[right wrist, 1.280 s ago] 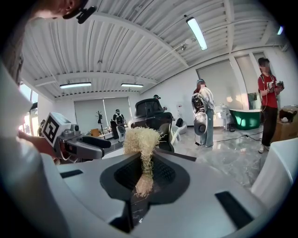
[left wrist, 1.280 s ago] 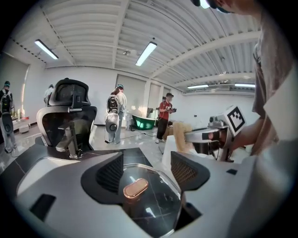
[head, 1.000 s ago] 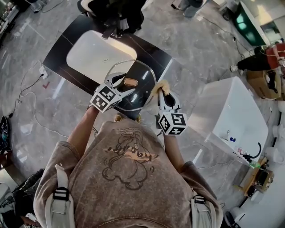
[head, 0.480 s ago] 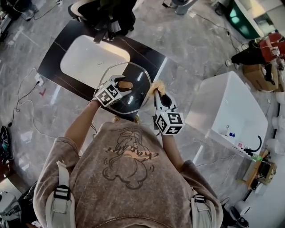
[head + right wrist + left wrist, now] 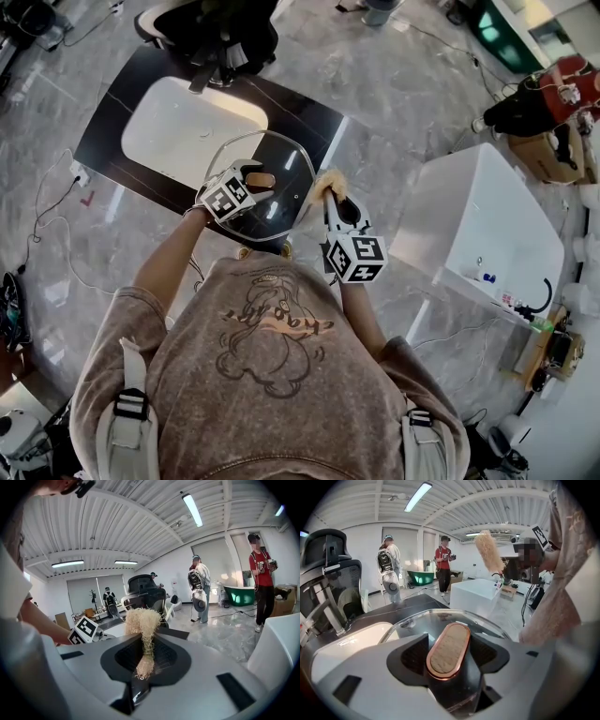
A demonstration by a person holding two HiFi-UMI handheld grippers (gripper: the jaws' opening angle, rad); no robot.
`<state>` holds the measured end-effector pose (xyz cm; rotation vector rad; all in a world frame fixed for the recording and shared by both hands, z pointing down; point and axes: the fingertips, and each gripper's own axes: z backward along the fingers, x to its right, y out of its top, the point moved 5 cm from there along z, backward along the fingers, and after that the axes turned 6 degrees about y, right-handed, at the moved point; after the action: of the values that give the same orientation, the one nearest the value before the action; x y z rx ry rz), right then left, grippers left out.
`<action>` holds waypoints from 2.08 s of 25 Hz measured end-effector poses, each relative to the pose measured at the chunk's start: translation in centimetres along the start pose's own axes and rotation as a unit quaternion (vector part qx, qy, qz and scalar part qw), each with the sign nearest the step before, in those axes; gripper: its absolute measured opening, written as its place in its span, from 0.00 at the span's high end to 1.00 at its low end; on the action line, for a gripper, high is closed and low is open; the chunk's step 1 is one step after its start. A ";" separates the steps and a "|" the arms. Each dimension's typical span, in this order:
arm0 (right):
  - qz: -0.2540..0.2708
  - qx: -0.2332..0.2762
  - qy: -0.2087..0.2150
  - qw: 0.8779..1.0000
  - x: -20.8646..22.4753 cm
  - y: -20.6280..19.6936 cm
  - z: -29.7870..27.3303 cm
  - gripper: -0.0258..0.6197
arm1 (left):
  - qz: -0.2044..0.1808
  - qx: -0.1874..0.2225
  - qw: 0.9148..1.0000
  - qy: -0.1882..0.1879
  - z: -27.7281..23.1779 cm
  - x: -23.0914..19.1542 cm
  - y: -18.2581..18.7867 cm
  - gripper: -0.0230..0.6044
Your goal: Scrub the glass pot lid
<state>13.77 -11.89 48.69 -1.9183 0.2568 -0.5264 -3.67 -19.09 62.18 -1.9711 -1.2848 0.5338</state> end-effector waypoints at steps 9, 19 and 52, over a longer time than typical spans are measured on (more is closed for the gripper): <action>-0.006 -0.005 -0.001 1.000 0.2 -0.1 -0.8 0.89 | -0.031 -0.003 0.999 -0.017 0.3 0.1 0.4 0.56; -0.010 -0.011 0.004 1.000 0.2 -0.6 -1.3 0.89 | -0.038 -0.015 0.999 -0.022 0.2 0.3 0.5 0.57; -0.002 -0.002 -0.028 1.000 2.3 0.0 -0.8 0.89 | 0.085 0.028 0.995 -0.032 4.7 -1.1 3.7 0.67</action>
<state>15.45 -13.47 49.45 -1.9349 0.2181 -0.4757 -5.06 -19.38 56.26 -2.0418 -1.1330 0.7135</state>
